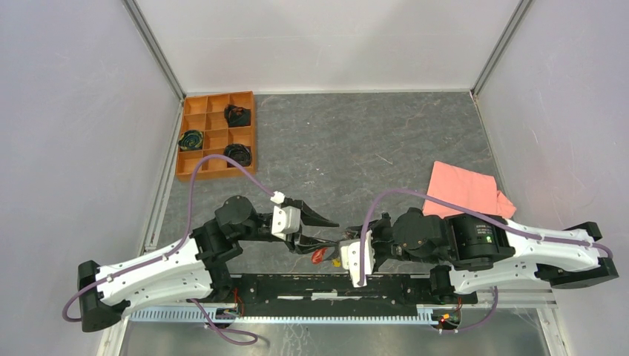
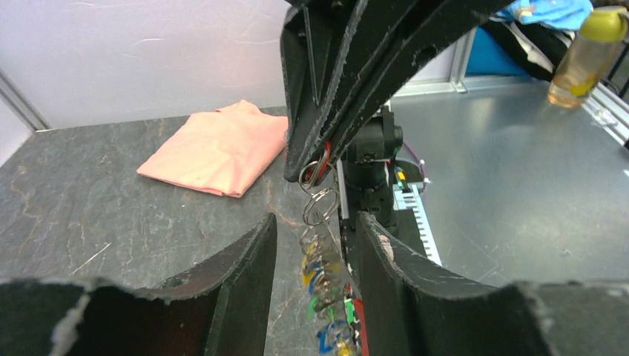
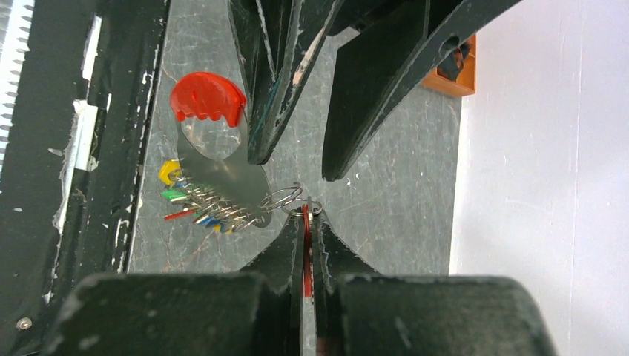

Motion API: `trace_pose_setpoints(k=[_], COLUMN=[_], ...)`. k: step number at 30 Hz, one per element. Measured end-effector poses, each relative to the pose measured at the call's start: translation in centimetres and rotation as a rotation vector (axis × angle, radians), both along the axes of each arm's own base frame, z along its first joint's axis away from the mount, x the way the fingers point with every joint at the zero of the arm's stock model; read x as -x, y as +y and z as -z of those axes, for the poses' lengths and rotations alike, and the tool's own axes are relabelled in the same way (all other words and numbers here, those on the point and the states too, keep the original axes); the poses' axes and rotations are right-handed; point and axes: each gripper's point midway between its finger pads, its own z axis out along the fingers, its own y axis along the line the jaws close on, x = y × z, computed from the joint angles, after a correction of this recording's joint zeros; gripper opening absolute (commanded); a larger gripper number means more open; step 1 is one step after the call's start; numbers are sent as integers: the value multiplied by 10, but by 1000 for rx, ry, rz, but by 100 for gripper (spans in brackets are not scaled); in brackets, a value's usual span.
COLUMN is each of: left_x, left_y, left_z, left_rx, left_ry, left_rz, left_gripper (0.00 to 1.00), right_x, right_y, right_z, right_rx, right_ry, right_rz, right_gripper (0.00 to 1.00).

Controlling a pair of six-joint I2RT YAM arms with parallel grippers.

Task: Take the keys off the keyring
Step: Remove the key from the keyring.

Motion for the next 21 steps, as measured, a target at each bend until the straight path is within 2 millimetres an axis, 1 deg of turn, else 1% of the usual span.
trace_pose_setpoints(k=[5,9,11,17,21], left_x=[4,5,5,7,8], left_y=[-3,-5,-5,-7,-10], left_z=[4,7,7,10,15], left_rx=[-25,-37,-41,-51,-67], left_ry=[-24,-30,-30,-26,-18], left_rz=[34,49,53,71,85], left_gripper=[50,49,47,39,37], right_x=[4,6,7,9,9], right_y=[2,2,2,2,3], right_z=[-3,-2,-1,-1,-1], right_rx=[-9,-5,-2,1,1], right_ry=[9,12,14,14,15], right_rz=[-21,-31,-36,-40,-41], right_gripper=[1,1,1,1,1])
